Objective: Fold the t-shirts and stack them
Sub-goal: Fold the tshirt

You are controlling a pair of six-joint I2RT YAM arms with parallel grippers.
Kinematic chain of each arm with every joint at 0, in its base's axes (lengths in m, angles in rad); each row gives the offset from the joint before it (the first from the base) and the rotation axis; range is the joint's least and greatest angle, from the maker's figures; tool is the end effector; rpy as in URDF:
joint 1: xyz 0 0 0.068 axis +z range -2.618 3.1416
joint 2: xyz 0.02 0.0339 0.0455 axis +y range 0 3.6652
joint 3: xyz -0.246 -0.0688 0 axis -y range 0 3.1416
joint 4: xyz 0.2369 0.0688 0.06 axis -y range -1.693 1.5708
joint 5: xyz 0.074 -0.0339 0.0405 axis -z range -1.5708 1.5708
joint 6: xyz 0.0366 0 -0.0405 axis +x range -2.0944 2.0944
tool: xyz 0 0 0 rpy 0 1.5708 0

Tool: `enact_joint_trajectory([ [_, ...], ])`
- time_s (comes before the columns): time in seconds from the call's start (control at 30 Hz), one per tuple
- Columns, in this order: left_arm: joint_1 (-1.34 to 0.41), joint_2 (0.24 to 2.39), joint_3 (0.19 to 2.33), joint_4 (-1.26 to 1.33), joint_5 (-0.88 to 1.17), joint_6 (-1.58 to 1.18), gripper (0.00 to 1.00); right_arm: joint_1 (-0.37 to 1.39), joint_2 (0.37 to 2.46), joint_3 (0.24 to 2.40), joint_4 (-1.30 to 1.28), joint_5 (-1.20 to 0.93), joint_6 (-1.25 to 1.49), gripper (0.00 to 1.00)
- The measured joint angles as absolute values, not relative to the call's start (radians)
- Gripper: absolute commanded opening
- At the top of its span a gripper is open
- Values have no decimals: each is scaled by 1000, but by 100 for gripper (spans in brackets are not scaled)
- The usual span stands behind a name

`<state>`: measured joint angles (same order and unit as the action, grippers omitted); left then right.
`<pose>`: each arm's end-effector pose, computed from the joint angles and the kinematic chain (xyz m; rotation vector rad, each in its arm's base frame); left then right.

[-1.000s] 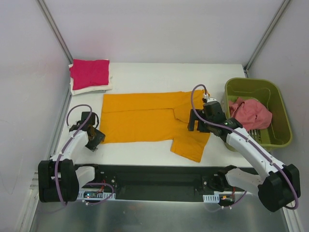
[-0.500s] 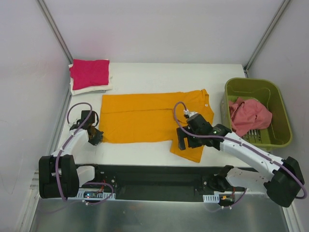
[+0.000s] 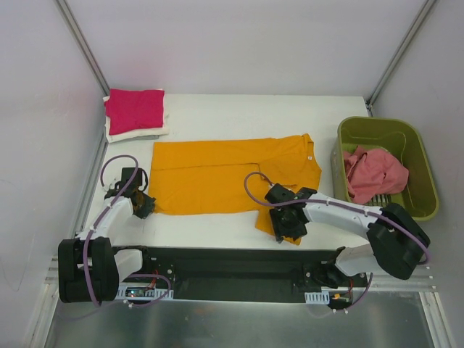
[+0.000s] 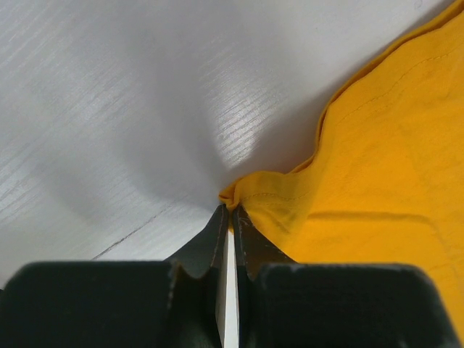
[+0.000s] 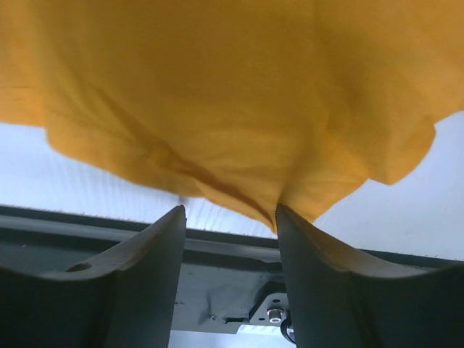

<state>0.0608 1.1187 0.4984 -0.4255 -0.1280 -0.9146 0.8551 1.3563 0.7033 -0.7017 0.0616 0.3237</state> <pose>0.1948 0.0165 0.1505 -1.2622 2.2836 -0.1381 0.1434 0.1615 0.1496 -0.7589 2.8261 0.1015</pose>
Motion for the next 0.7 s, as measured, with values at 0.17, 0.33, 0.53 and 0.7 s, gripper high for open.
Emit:
enact_joint_trajectory([
  [0.17, 61, 1118, 498, -428, -128, -914, 0, 848, 1404, 707, -709, 60, 340, 10],
  [0.33, 61, 1093, 496, -465, -129, -914, 0, 856, 1393, 702, -717, 54, 368, 1],
  [0.53, 61, 974, 469, -548, -140, -916, 0, 958, 1329, 664, -705, -21, 419, 1],
  [0.7, 61, 855, 463, -620, -149, -916, 0, 1020, 1272, 697, -784, -19, 436, 1],
])
